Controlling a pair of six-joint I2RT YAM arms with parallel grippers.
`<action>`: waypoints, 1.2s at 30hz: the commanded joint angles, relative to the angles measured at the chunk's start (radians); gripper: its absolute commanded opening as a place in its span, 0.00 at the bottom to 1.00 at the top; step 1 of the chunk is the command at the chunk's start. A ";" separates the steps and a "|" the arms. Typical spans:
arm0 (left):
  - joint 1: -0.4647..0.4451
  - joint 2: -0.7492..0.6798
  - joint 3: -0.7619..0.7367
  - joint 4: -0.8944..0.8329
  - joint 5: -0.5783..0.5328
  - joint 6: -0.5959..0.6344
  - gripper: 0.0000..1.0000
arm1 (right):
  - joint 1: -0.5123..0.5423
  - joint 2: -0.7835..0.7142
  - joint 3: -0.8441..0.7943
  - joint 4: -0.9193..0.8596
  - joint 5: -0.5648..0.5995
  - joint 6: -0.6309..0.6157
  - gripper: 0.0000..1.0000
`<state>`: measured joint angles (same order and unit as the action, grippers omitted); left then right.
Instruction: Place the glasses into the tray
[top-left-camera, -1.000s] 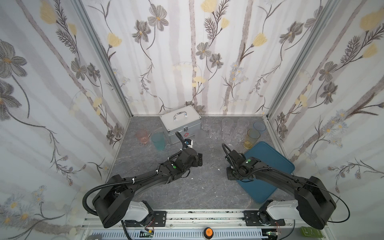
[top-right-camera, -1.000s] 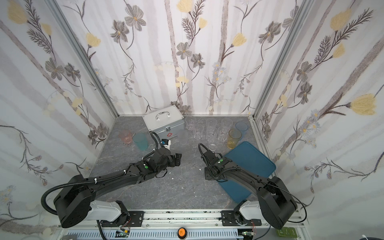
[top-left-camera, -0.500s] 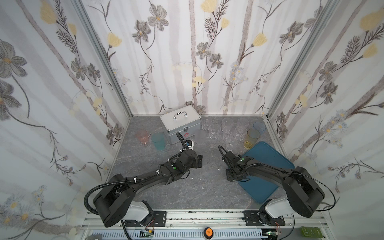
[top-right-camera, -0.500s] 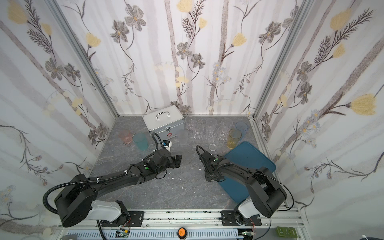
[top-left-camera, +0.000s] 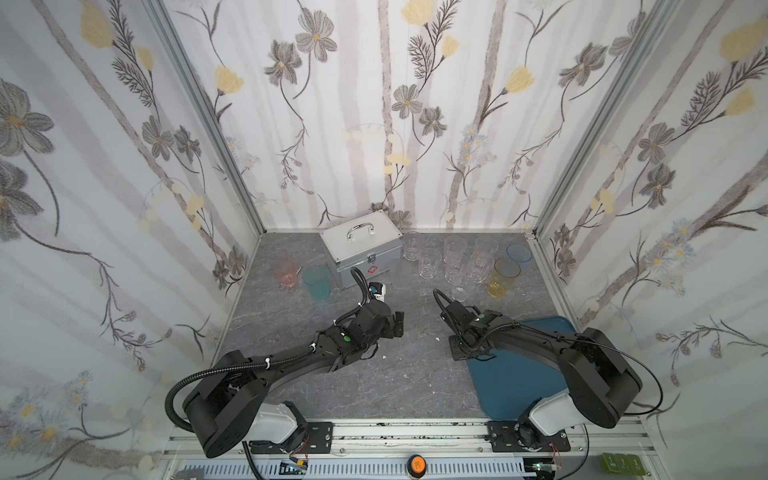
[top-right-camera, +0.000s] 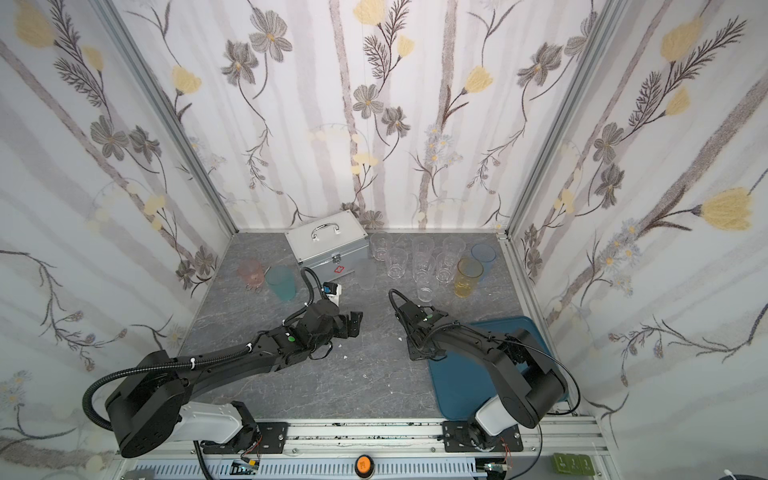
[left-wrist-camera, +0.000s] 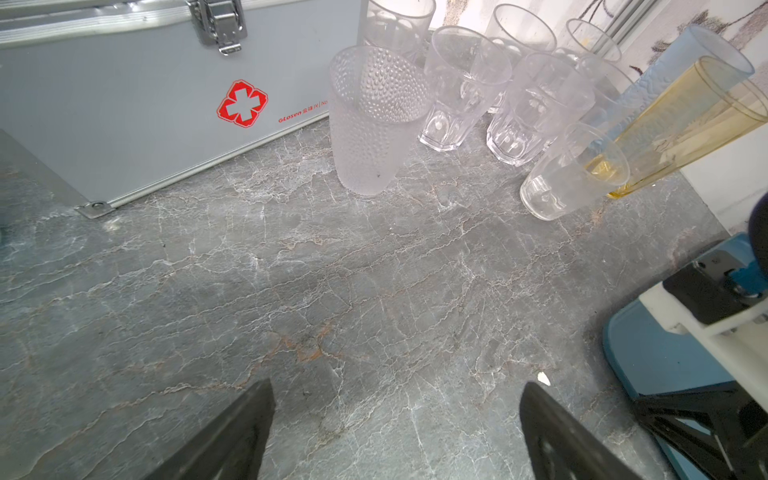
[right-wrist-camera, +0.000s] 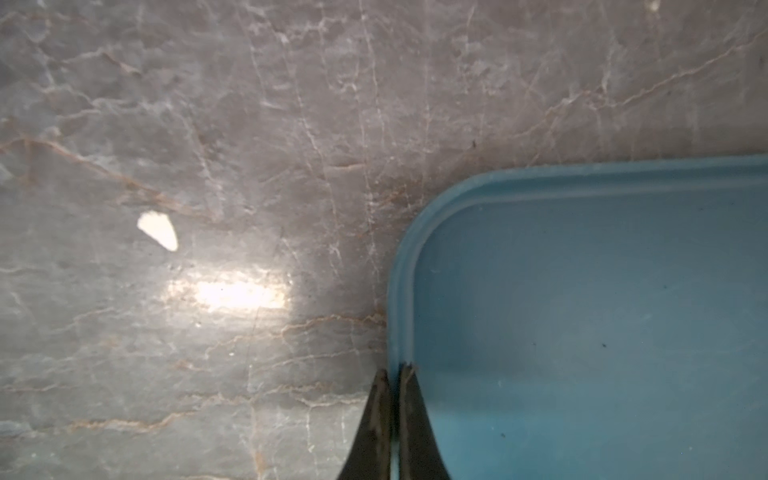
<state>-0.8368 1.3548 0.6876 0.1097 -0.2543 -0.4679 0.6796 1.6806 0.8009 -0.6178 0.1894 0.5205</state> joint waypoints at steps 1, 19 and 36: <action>-0.001 -0.012 -0.009 0.027 -0.020 0.001 0.95 | 0.005 0.008 0.024 0.013 -0.062 0.025 0.00; 0.036 -0.152 -0.094 0.020 -0.069 -0.051 0.94 | 0.088 0.217 0.305 0.149 -0.222 0.156 0.00; 0.224 -0.334 -0.129 -0.137 -0.047 -0.073 0.92 | 0.218 0.522 0.647 0.363 -0.411 0.474 0.00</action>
<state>-0.6247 1.0340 0.5533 0.0090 -0.3000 -0.5308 0.8749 2.1670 1.3907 -0.3428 -0.1776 0.9058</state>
